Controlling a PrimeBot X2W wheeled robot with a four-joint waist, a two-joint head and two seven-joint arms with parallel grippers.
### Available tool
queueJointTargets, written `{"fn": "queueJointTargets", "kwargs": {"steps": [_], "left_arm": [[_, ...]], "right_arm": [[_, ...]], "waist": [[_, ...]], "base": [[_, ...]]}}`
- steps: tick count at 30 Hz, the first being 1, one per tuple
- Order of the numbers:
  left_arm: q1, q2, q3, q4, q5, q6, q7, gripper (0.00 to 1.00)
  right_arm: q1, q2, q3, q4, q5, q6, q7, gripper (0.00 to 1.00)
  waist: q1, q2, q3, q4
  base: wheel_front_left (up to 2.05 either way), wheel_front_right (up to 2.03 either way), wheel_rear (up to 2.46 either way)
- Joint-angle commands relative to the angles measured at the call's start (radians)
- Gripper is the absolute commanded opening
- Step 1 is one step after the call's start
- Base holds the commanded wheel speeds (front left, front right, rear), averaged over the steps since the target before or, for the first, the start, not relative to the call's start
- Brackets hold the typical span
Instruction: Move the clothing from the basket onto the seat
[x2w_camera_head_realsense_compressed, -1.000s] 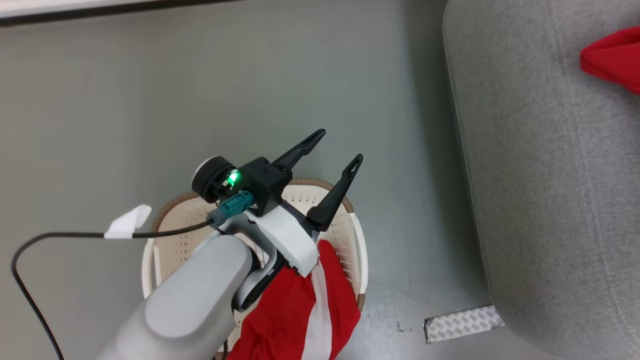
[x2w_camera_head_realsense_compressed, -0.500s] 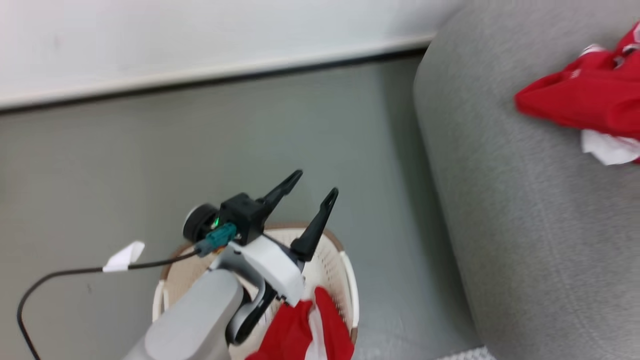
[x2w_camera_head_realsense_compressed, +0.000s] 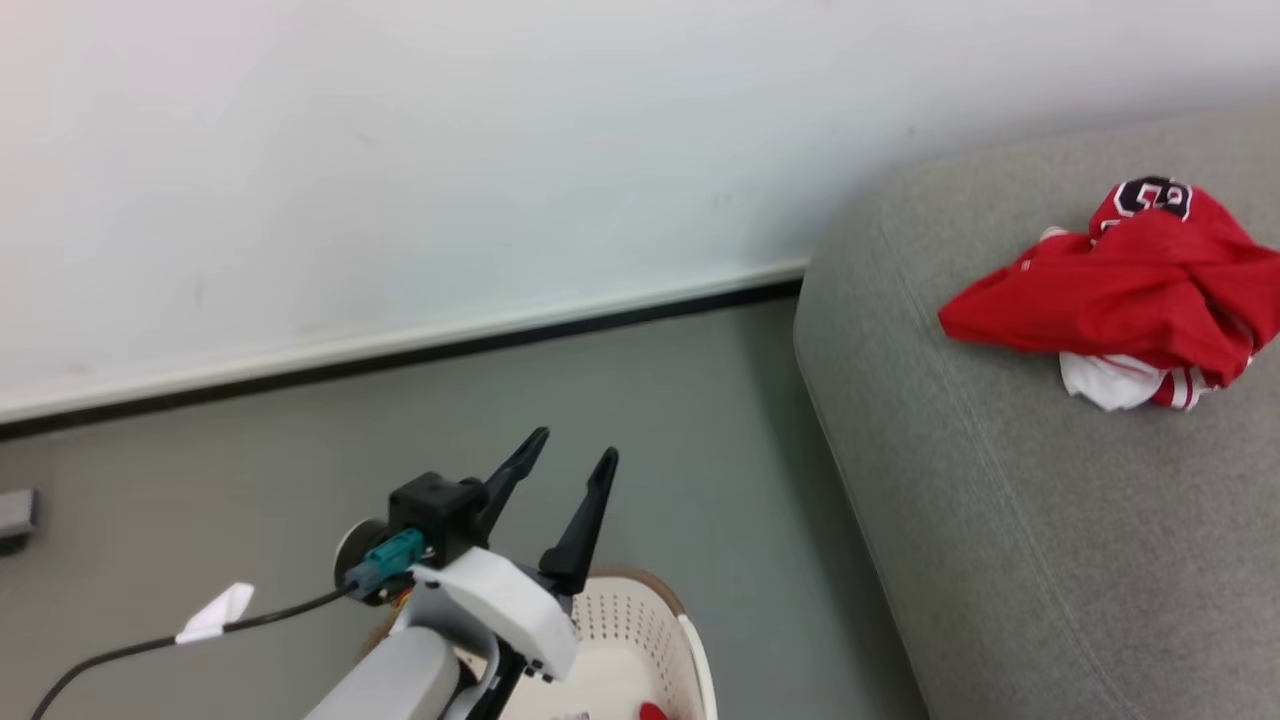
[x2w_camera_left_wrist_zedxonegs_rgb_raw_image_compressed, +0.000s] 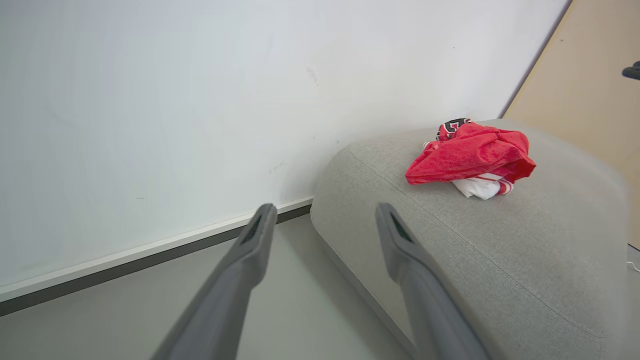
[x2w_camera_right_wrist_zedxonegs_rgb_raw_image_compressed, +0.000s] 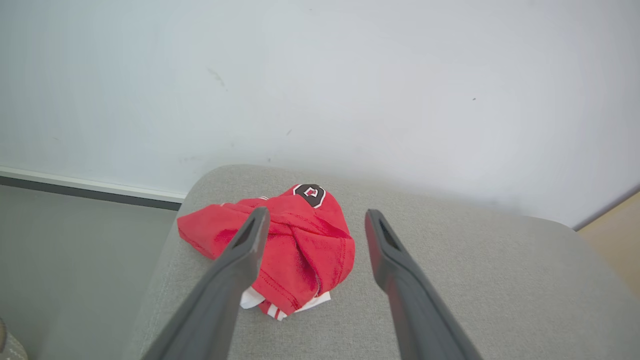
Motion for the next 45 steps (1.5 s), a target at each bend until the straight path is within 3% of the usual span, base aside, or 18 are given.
{"fn": "queueJointTargets", "kwargs": {"steps": [1,13,25,38,45], "left_arm": [[0.017,0.006,0.006,0.000,-0.008,0.005,-0.006,1.00],[0.147,0.051,0.168,-0.074,0.019,0.075,-0.006,1.00],[0.292,0.044,0.414,-0.161,0.148,0.108,-0.006,1.00],[0.459,-0.044,0.613,-0.218,0.284,0.112,-0.007,1.00],[0.518,-0.102,0.677,-0.242,0.360,0.075,-0.007,1.00]], "right_arm": [[0.017,0.009,0.000,-0.003,0.004,-0.003,-0.009,1.00],[0.125,0.177,-0.096,-0.091,-0.070,-0.003,-0.191,1.00],[0.346,0.354,-0.326,-0.173,-0.212,-0.003,-0.250,1.00],[0.724,0.618,-0.595,-0.353,-0.446,-0.003,-0.252,1.00],[0.809,0.673,-0.638,-0.386,-0.532,-0.003,-0.252,1.00]], "waist": [[0.0004,-0.0001,-0.050,0.024],[0.0004,-0.0001,-0.162,0.124],[0.0004,-0.0001,-0.176,0.177],[0.0004,-0.0001,-0.190,0.195],[0.0004,-0.0001,-0.184,0.189]], "base": [[0.00,0.00,0.00],[0.00,0.00,0.00],[0.00,0.00,0.00],[0.00,0.00,0.00],[0.00,0.00,0.00]]}}
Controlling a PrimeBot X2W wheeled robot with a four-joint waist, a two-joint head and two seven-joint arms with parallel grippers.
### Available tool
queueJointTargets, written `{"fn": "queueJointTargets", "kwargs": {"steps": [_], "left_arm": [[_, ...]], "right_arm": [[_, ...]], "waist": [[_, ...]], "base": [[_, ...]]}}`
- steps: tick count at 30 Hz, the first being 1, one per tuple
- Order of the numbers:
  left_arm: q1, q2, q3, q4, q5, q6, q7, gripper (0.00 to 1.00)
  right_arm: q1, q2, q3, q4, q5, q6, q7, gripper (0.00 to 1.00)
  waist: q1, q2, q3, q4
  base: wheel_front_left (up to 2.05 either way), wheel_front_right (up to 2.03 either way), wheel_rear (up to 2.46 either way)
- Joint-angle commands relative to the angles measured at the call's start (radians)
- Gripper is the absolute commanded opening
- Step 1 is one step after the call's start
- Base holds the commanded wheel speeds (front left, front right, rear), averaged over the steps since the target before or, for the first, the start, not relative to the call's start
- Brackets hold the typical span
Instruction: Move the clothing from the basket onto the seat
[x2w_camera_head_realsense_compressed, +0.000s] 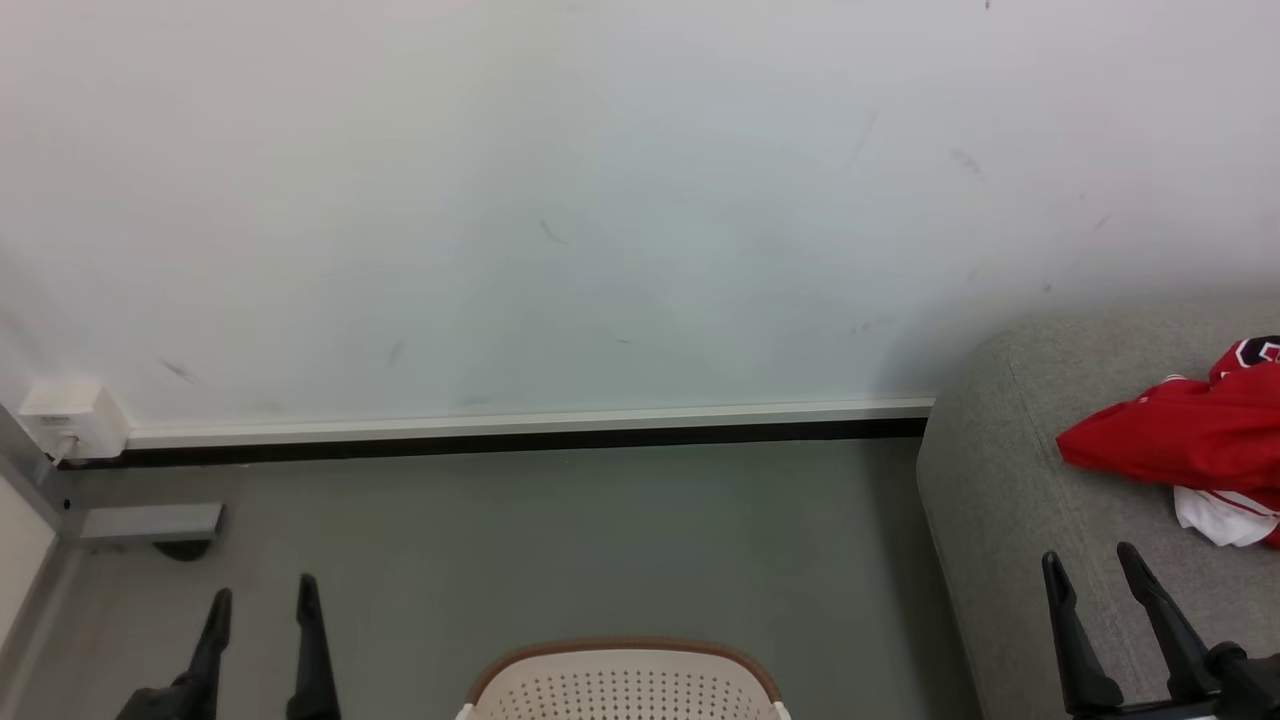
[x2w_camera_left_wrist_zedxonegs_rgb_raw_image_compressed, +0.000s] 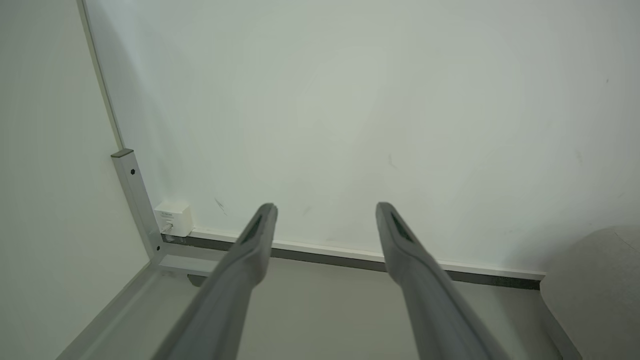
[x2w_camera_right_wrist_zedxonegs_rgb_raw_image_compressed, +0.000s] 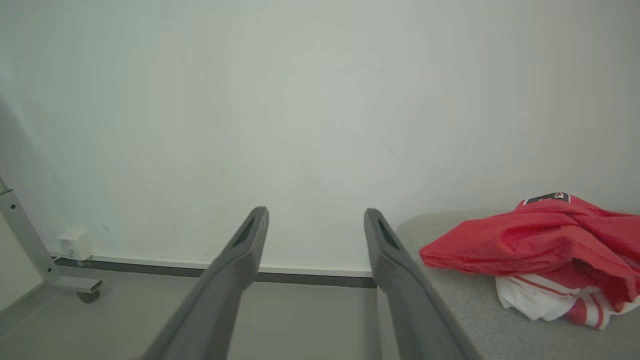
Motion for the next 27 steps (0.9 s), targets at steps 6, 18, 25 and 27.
{"fn": "queueJointTargets", "kwargs": {"steps": [6,18,25,27], "left_arm": [[0.020,-0.027,0.031,-0.009,0.053,-0.027,0.000,1.00],[-0.012,-0.058,0.071,0.024,0.088,-0.080,0.000,1.00],[-0.019,-0.071,0.087,0.035,0.104,-0.097,0.000,1.00],[-0.020,-0.073,0.090,0.036,0.107,-0.100,0.000,1.00]], "right_arm": [[0.026,0.014,-0.017,-0.002,-0.032,-0.003,-0.003,1.00],[-0.004,0.006,0.004,0.017,-0.028,-0.003,-0.003,1.00],[-0.015,-0.005,0.021,0.026,-0.016,-0.003,-0.003,1.00],[-0.016,-0.006,0.022,0.027,-0.016,-0.003,-0.003,1.00]], "waist": [[0.0000,0.0000,0.001,0.002],[0.0000,0.0000,0.002,0.000],[0.0000,0.0000,0.004,-0.007],[0.0000,0.0000,0.005,-0.008]], "base": [[0.00,0.00,0.00],[0.00,0.00,0.00],[0.00,0.00,0.00],[0.00,0.00,0.00]]}}
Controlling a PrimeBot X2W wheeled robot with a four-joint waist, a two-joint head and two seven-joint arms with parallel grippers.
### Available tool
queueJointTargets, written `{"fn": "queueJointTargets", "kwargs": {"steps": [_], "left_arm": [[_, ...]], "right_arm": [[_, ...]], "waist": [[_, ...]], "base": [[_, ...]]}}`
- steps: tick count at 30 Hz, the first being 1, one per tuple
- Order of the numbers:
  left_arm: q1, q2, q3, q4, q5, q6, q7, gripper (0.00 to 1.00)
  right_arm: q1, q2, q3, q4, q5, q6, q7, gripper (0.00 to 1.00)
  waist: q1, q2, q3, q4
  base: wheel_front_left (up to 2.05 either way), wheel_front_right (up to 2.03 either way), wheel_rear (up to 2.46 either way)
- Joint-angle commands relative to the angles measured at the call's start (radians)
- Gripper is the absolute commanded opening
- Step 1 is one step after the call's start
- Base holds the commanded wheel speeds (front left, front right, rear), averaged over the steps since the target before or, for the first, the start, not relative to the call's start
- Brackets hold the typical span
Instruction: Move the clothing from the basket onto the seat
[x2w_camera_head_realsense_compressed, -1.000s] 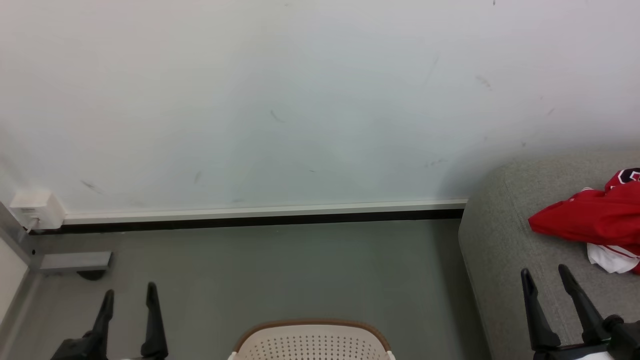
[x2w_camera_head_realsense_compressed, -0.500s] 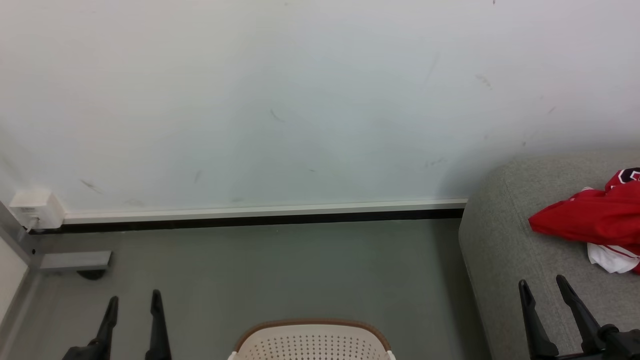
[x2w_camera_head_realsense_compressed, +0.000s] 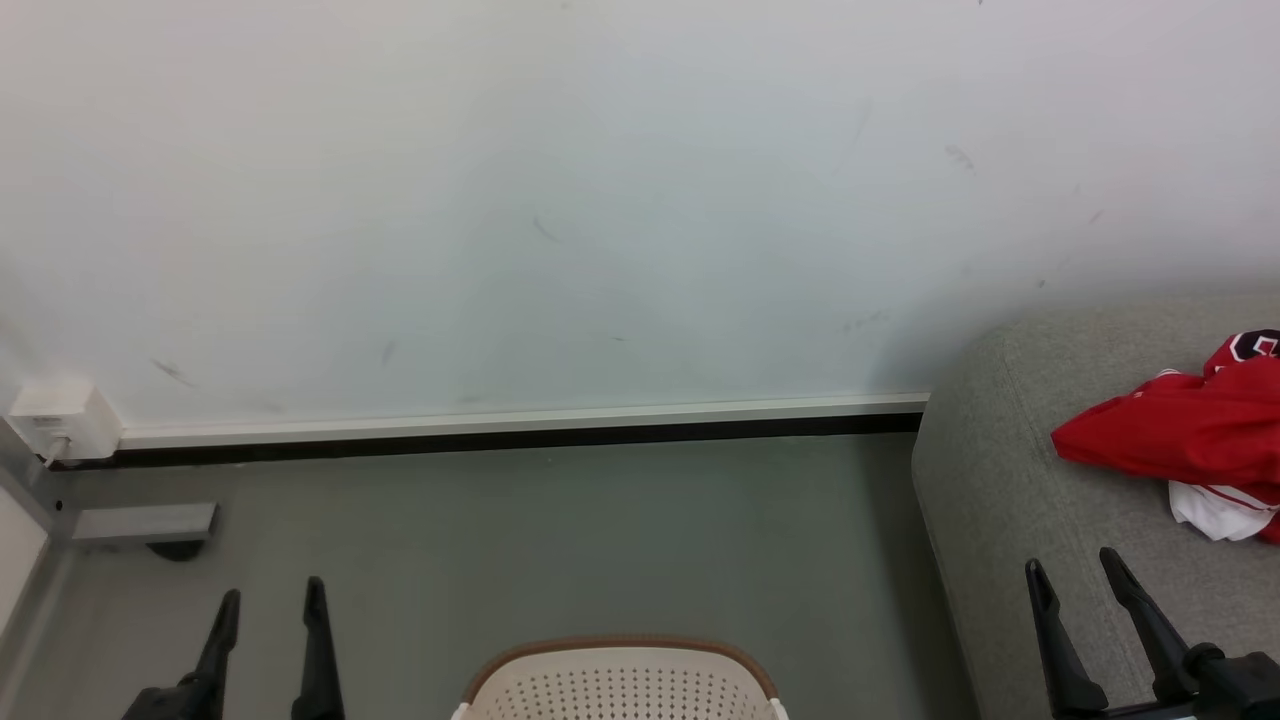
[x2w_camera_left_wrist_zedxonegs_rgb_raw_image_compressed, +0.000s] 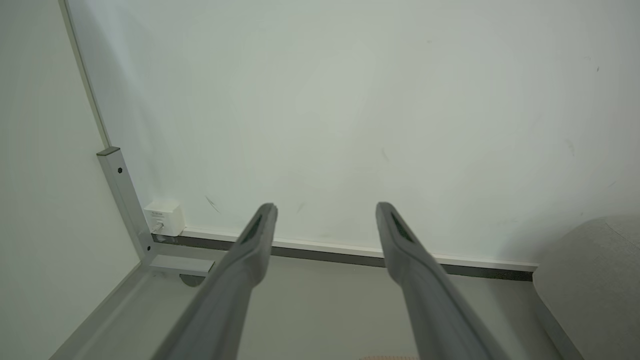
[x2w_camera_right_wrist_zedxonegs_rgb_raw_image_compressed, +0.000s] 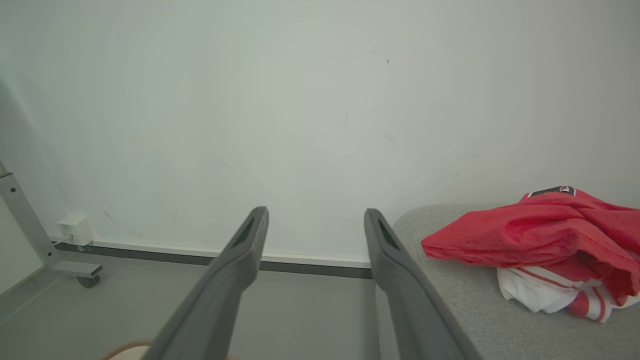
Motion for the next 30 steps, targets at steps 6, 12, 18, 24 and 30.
{"fn": "queueJointTargets", "kwargs": {"steps": [6,12,18,24,30], "left_arm": [[-0.014,-0.009,0.010,0.009,0.020,-0.015,0.000,1.00],[-0.029,-0.014,-0.005,0.020,0.029,-0.034,0.000,1.00],[-0.063,-0.017,-0.044,0.054,0.027,-0.059,0.000,1.00],[-0.121,-0.019,-0.096,0.123,0.012,-0.087,0.000,1.00],[-0.212,-0.020,-0.160,0.234,0.003,-0.111,0.000,1.00]], "right_arm": [[-0.014,-0.013,0.003,0.001,0.012,-0.003,-0.003,1.00],[-0.020,-0.028,-0.018,-0.010,0.008,-0.003,-0.003,1.00],[-0.022,-0.052,-0.046,-0.016,-0.006,-0.003,-0.003,1.00],[-0.044,-0.054,-0.055,-0.032,-0.004,-0.003,-0.003,1.00],[-0.083,-0.047,-0.068,-0.051,-0.010,-0.003,-0.003,1.00]], "waist": [[0.0000,0.0000,0.006,-0.006],[0.0000,0.0000,0.024,-0.017],[0.0000,0.0000,0.054,-0.041],[0.0000,0.0000,0.124,-0.080],[0.0000,0.0000,0.212,-0.123]], "base": [[0.00,0.00,0.00],[0.00,0.00,0.00],[0.00,0.00,0.00],[0.00,0.00,0.00],[0.00,0.00,0.00]]}}
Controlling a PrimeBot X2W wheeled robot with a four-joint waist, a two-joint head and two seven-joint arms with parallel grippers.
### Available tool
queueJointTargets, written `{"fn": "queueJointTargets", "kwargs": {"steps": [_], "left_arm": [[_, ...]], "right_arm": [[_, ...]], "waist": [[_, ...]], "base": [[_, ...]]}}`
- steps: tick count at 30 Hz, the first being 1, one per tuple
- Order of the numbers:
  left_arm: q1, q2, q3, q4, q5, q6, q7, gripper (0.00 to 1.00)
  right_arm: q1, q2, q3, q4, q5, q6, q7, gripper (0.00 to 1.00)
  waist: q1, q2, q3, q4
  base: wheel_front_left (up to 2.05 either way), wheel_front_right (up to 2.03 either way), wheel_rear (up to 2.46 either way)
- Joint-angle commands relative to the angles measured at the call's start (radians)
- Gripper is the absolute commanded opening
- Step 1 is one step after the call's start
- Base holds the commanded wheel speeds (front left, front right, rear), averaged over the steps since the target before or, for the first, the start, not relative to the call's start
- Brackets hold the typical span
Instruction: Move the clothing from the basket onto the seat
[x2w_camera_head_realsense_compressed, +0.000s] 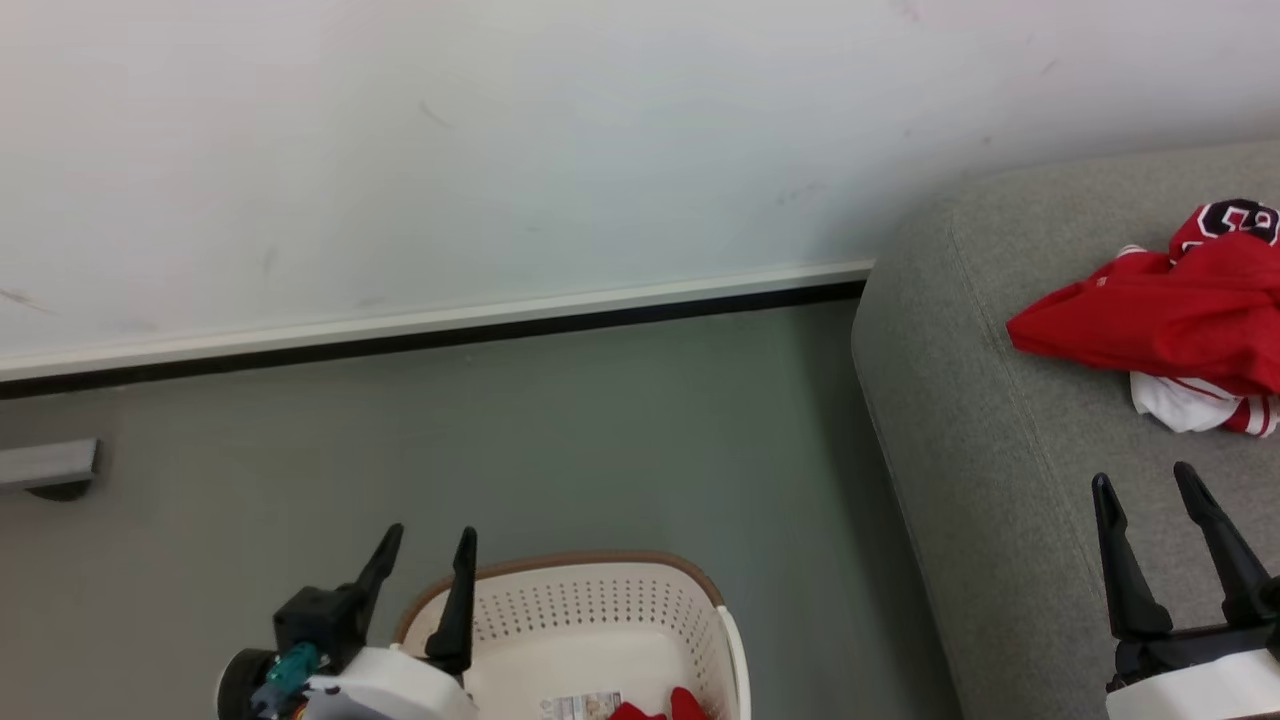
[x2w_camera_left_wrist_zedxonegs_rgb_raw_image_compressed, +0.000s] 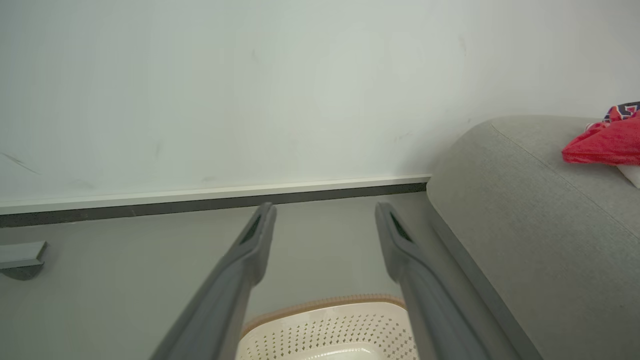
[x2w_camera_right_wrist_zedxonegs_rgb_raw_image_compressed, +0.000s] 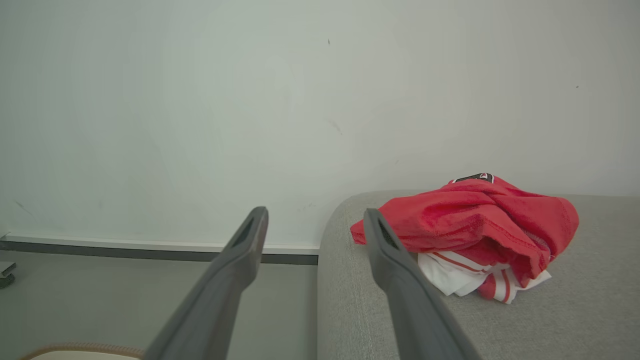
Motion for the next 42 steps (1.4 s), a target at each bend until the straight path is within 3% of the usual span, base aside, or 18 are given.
{"fn": "queueJointTargets", "kwargs": {"steps": [1,6,14,22,32,42], "left_arm": [[-0.032,0.003,-0.011,0.038,-0.008,-0.007,0.000,1.00],[-0.116,0.004,-0.057,0.168,-0.032,-0.030,0.017,1.00],[-0.256,0.020,-0.138,0.368,-0.089,-0.047,0.128,1.00],[-0.395,0.053,-0.287,0.541,-0.236,-0.048,0.276,1.00],[-0.508,0.105,-0.417,0.656,-0.390,-0.048,0.373,1.00],[-0.599,0.126,-0.464,0.739,-0.518,-0.049,0.509,1.00]], "right_arm": [[-0.023,0.001,-0.006,-0.008,-0.001,-0.003,-0.003,1.00],[-0.056,0.011,-0.016,-0.025,-0.010,-0.003,-0.003,1.00],[-0.104,0.036,-0.027,-0.044,-0.015,-0.003,-0.003,1.00],[-0.177,0.062,-0.032,-0.073,-0.025,-0.003,-0.003,1.00],[-0.254,0.086,-0.051,-0.129,-0.036,-0.003,-0.003,1.00],[-0.324,0.111,-0.041,-0.207,-0.054,-0.003,-0.003,1.00]], "waist": [[-0.0001,0.0000,0.057,-0.036],[-0.0001,0.0000,0.132,-0.076],[-0.0001,0.0000,0.243,-0.126],[-0.0001,0.0000,0.377,-0.172],[-0.0001,0.0000,0.555,-0.216],[-0.0001,0.0000,0.684,-0.247]], "base": [[0.00,0.00,0.00],[0.00,0.00,0.00],[0.00,0.00,0.00],[0.00,0.00,0.00],[0.00,0.00,0.00],[0.00,0.00,0.00]]}}
